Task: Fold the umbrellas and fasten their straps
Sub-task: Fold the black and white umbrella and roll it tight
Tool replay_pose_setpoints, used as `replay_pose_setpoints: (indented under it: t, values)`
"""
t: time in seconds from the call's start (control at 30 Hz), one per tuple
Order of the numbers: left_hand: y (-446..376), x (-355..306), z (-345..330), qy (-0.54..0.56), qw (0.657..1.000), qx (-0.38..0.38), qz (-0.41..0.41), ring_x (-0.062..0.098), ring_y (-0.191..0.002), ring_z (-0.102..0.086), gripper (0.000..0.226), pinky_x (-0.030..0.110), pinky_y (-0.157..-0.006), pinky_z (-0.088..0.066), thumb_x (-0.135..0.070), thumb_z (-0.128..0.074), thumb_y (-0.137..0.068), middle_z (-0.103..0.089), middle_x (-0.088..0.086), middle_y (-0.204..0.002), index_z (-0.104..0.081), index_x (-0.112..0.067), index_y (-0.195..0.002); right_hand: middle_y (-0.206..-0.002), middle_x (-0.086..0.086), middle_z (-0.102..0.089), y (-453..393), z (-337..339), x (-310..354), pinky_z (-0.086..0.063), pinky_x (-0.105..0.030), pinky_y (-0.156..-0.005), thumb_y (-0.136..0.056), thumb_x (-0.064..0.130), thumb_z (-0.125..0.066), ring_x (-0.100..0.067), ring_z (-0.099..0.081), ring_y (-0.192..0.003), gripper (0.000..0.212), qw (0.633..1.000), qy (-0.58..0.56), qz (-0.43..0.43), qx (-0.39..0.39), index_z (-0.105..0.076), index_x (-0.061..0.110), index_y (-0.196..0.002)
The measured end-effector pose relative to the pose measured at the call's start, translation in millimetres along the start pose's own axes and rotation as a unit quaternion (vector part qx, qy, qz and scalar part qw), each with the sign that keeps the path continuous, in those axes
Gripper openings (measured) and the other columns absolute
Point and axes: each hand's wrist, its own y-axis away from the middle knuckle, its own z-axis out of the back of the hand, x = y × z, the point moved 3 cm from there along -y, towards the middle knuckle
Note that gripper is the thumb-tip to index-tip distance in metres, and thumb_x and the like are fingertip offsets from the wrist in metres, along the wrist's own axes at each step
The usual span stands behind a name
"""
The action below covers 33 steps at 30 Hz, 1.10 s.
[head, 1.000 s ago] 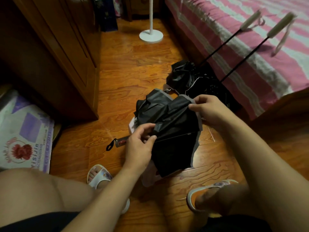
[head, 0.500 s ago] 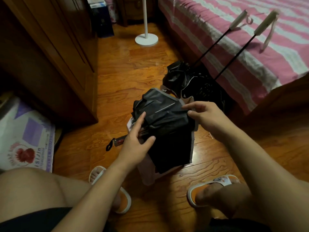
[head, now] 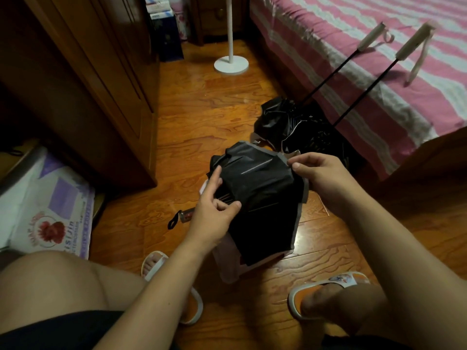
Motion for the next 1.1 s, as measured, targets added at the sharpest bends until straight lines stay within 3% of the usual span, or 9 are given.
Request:
replay_pose_setpoints:
  t: [0.07,0.17,0.37,0.63,0.73,0.9,0.97,1.03,1.1]
  values:
    - [2,0,0,0.016,0.999,-0.044,0.022,0.005,-0.09,-0.067,0.074,0.013,-0.076,-0.054,-0.012,-0.067,-0.097,-0.053,-0.009,-0.137,-0.03,-0.034,-0.157,-0.105,-0.006,-0.076,2,-2,1,-0.056,-0.048,-0.096,-0.097,0.012,-0.064,-0.028,-0.071,-0.106,0.016,1.0,-0.011,0.006,0.006,-0.078,0.019,-0.102]
    - [6,0,-3,0.015,0.995,-0.076,0.055,0.001,-0.095,-0.065,0.059,0.008,-0.069,-0.05,-0.018,-0.067,-0.098,-0.066,-0.003,-0.119,-0.042,-0.03,-0.15,-0.105,-0.007,-0.076,6,-2,3,-0.056,-0.041,-0.09,-0.097,0.01,-0.064,-0.027,-0.071,-0.105,0.016,1.0,-0.021,0.012,0.008,-0.078,0.018,-0.103]
    - [8,-1,-7,0.128,0.981,-0.09,0.113,0.006,-0.065,-0.062,0.041,0.019,-0.064,-0.053,-0.003,-0.07,-0.093,-0.071,-0.01,-0.099,-0.065,-0.022,-0.129,-0.104,-0.004,-0.076,19,2,11,-0.056,-0.053,-0.097,-0.095,0.015,-0.069,-0.026,-0.072,-0.105,0.013,0.999,0.013,0.044,0.008,-0.078,0.022,-0.102]
    - [33,-3,-4,-0.145,0.973,-0.136,-0.116,-0.001,-0.094,-0.064,0.03,0.016,-0.082,-0.052,-0.008,-0.072,-0.091,-0.071,-0.015,-0.102,-0.075,-0.03,-0.112,-0.107,0.006,-0.072,53,5,16,-0.053,-0.016,-0.076,-0.091,0.013,-0.073,-0.004,-0.068,-0.102,0.027,0.991,0.113,0.068,0.023,-0.074,0.026,-0.115]
    - [35,8,-2,-0.217,0.95,-0.142,-0.176,0.0,-0.1,-0.063,0.028,0.016,-0.087,-0.05,-0.004,-0.072,-0.09,-0.071,-0.011,-0.104,-0.077,-0.02,-0.111,-0.108,0.011,-0.068,64,8,9,-0.05,-0.016,-0.082,-0.09,0.007,-0.072,-0.003,-0.063,-0.105,0.035,0.974,0.205,0.091,0.02,-0.071,0.026,-0.12]
    - [48,28,-1,-0.238,0.938,-0.135,-0.213,-0.001,-0.097,-0.062,0.02,0.008,-0.08,-0.045,0.001,-0.071,-0.088,-0.069,-0.007,-0.097,-0.077,-0.014,-0.098,-0.099,0.017,-0.06,74,9,-13,-0.048,-0.022,-0.085,-0.092,0.009,-0.071,-0.008,-0.058,-0.102,0.02,0.948,0.29,0.127,-0.014,-0.075,0.027,-0.101]
    - [56,39,-4,-0.199,0.961,-0.147,-0.127,0.004,-0.095,-0.063,0.015,0.022,-0.082,-0.053,-0.006,-0.068,-0.092,-0.066,-0.006,-0.098,-0.072,-0.019,-0.099,-0.1,0.014,-0.06,78,11,-24,-0.049,-0.024,-0.082,-0.09,0.01,-0.073,-0.009,-0.058,-0.1,0.022,0.951,0.282,0.122,-0.028,-0.073,0.032,-0.093]
    - [63,48,-12,-0.004,0.985,-0.147,0.095,0.021,-0.091,-0.067,0.005,0.04,-0.084,-0.056,-0.02,-0.063,-0.099,-0.067,0.004,-0.099,-0.065,-0.017,-0.103,-0.101,0.011,-0.056,84,14,-34,-0.044,-0.019,-0.075,-0.088,0.012,-0.075,-0.007,-0.055,-0.096,0.026,0.958,0.268,0.098,-0.03,-0.07,0.037,-0.087]
    - [65,49,-29,0.258,0.911,-0.076,0.314,0.03,-0.095,-0.066,0.03,0.045,-0.087,-0.055,-0.039,-0.059,-0.101,-0.069,0.015,-0.106,-0.062,-0.012,-0.112,-0.101,0.009,-0.054,90,14,-44,-0.043,-0.018,-0.073,-0.087,0.013,-0.076,-0.008,-0.053,-0.095,0.028,0.963,0.259,0.07,-0.022,-0.068,0.04,-0.082]
